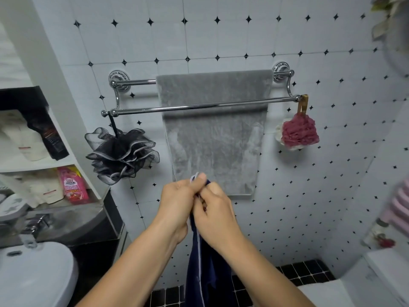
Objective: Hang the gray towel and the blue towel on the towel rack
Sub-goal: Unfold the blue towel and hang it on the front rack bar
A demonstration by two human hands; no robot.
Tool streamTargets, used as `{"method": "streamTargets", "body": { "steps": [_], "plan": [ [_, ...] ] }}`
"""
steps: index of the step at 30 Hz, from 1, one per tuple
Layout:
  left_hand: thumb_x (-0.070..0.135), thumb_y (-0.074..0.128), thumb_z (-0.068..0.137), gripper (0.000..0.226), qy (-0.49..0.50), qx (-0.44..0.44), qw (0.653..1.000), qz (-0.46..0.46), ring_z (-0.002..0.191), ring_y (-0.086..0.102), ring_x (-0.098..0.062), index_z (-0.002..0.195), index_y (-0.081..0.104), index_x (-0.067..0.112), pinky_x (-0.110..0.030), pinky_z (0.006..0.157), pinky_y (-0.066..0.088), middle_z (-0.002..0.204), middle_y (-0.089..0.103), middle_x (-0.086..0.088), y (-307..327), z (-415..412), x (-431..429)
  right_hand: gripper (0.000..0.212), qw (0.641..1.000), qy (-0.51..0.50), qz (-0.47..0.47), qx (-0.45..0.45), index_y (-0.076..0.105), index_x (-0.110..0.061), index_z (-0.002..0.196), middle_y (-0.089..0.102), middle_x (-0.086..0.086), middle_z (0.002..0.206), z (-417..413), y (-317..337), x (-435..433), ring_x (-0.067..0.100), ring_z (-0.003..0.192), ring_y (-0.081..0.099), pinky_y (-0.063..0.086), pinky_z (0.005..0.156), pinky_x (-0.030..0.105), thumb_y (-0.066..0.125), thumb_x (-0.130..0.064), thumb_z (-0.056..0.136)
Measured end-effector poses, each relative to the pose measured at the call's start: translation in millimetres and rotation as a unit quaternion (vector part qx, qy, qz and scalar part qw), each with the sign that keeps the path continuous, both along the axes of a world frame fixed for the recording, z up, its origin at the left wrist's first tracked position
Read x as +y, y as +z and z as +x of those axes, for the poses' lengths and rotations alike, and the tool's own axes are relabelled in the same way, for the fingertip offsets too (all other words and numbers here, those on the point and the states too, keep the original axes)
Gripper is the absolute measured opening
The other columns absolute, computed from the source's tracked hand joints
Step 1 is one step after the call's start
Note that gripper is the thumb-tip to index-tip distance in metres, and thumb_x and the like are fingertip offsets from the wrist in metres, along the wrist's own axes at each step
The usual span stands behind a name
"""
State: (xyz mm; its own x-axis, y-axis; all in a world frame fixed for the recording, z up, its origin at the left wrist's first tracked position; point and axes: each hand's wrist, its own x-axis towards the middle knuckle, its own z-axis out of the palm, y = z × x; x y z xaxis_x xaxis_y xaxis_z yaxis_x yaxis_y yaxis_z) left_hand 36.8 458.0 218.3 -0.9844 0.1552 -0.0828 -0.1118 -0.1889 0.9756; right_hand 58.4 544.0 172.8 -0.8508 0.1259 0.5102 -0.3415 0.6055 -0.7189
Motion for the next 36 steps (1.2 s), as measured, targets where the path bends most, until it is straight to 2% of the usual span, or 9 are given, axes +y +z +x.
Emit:
{"method": "streamTargets", "body": {
  "steps": [4, 7, 10, 13, 16, 21, 26, 33, 36],
  "plan": [
    [0.007, 0.065, 0.088, 0.016, -0.014, 0.029, 0.999, -0.038, 0.052, 0.051, -0.02, 0.079, 0.066, -0.006, -0.02, 0.048, 0.044, 0.059, 0.057, -0.011, -2.3, -4.2, -16.0, 0.035, 0.982, 0.13, -0.11, -0.076, 0.066, -0.014, 0.106, 0.059, 0.0, 0.094, 4.6, -0.5, 11.2, 0.007, 0.078, 0.054, 0.045, 0.078, 0.017, 0.046, 0.007, 0.088],
    [0.009, 0.056, 0.096, 0.02, -0.023, 0.041, 0.997, -0.057, 0.058, 0.062, -0.019, 0.087, 0.071, 0.0, -0.024, 0.058, 0.05, 0.068, 0.07, -0.011, -6.7, -10.6, -26.1, 0.042, 0.939, 0.173, -0.258, -0.144, 0.06, -0.015, 0.123, 0.071, -0.002, 0.082, 1.7, 10.2, 22.7, 0.011, 0.073, 0.064, 0.053, 0.077, 0.024, 0.052, 0.009, 0.09],
    [0.012, 0.052, 0.099, 0.02, -0.049, 0.11, 0.987, -0.107, 0.065, 0.065, -0.012, 0.092, 0.07, 0.006, -0.019, 0.063, 0.05, 0.072, 0.074, -0.002, -8.9, -14.1, -31.6, 0.041, 0.986, 0.09, -0.122, -0.065, 0.062, -0.029, 0.115, 0.065, -0.006, 0.099, -7.3, 27.9, 46.3, 0.01, 0.086, 0.059, 0.045, 0.083, 0.02, 0.064, -0.004, 0.083],
    [0.02, 0.055, 0.096, 0.019, -0.1, 0.204, 0.963, -0.145, 0.075, 0.067, -0.011, 0.091, 0.072, 0.013, -0.022, 0.072, 0.054, 0.081, 0.075, -0.002, -2.1, -18.0, -36.0, 0.038, 0.961, 0.228, -0.085, -0.131, 0.063, -0.024, 0.108, 0.065, -0.005, 0.114, -14.6, 35.5, 61.2, 0.014, 0.108, 0.06, 0.044, 0.095, 0.028, 0.065, -0.006, 0.075],
    [0.024, 0.055, 0.091, 0.019, -0.085, 0.246, 0.957, -0.13, 0.071, 0.064, -0.007, 0.086, 0.073, 0.021, -0.019, 0.069, 0.052, 0.076, 0.072, 0.004, 6.3, -24.0, -40.8, 0.03, 0.923, 0.28, -0.086, -0.251, 0.064, -0.011, 0.106, 0.07, 0.007, 0.104, -22.2, 16.2, 70.1, 0.028, 0.101, 0.068, 0.052, 0.092, 0.043, 0.07, -0.009, 0.077],
    [0.019, 0.054, 0.094, 0.027, 0.017, 0.247, 0.964, -0.096, 0.068, 0.06, -0.007, 0.079, 0.075, 0.027, -0.018, 0.066, 0.049, 0.071, 0.07, 0.009, 12.2, -40.6, -54.5, 0.026, 0.908, 0.221, 0.024, -0.354, 0.066, -0.032, 0.071, 0.068, -0.016, 0.068, -24.6, -51.3, 107.4, 0.002, 0.065, 0.064, 0.051, 0.071, 0.022, 0.074, -0.009, 0.076],
    [0.015, 0.052, 0.097, 0.032, 0.104, 0.213, 0.969, -0.063, 0.067, 0.057, -0.013, 0.076, 0.074, 0.023, -0.025, 0.065, 0.05, 0.071, 0.066, 0.001, 14.7, -54.4, -70.2, 0.027, 0.923, 0.111, -0.073, -0.362, 0.06, -0.018, 0.1, 0.077, -0.001, 0.085, -10.8, -88.0, 150.7, 0.018, 0.095, 0.07, 0.049, 0.097, 0.037, 0.068, -0.011, 0.074],
    [0.022, 0.051, 0.096, 0.028, 0.018, 0.238, 0.969, -0.061, 0.068, 0.059, -0.01, 0.078, 0.073, 0.025, -0.02, 0.065, 0.05, 0.075, 0.067, 0.003, 26.9, -46.8, -68.0, 0.046, 0.922, 0.175, 0.005, -0.345, 0.055, -0.055, 0.111, 0.039, -0.016, 0.141, -16.2, -95.6, 108.4, 0.002, 0.131, 0.037, 0.026, 0.111, 0.03, 0.076, -0.036, 0.075],
    [0.027, 0.054, 0.092, 0.022, -0.005, 0.252, 0.967, -0.047, 0.069, 0.06, -0.012, 0.08, 0.074, 0.025, -0.02, 0.065, 0.051, 0.074, 0.068, 0.003, 39.5, -38.2, -68.6, 0.037, 0.917, 0.208, 0.012, -0.341, 0.06, -0.032, 0.11, 0.043, -0.006, 0.135, -33.7, -91.2, 85.2, 0.01, 0.127, 0.042, 0.031, 0.111, 0.033, 0.078, -0.028, 0.078]
  ]
}}
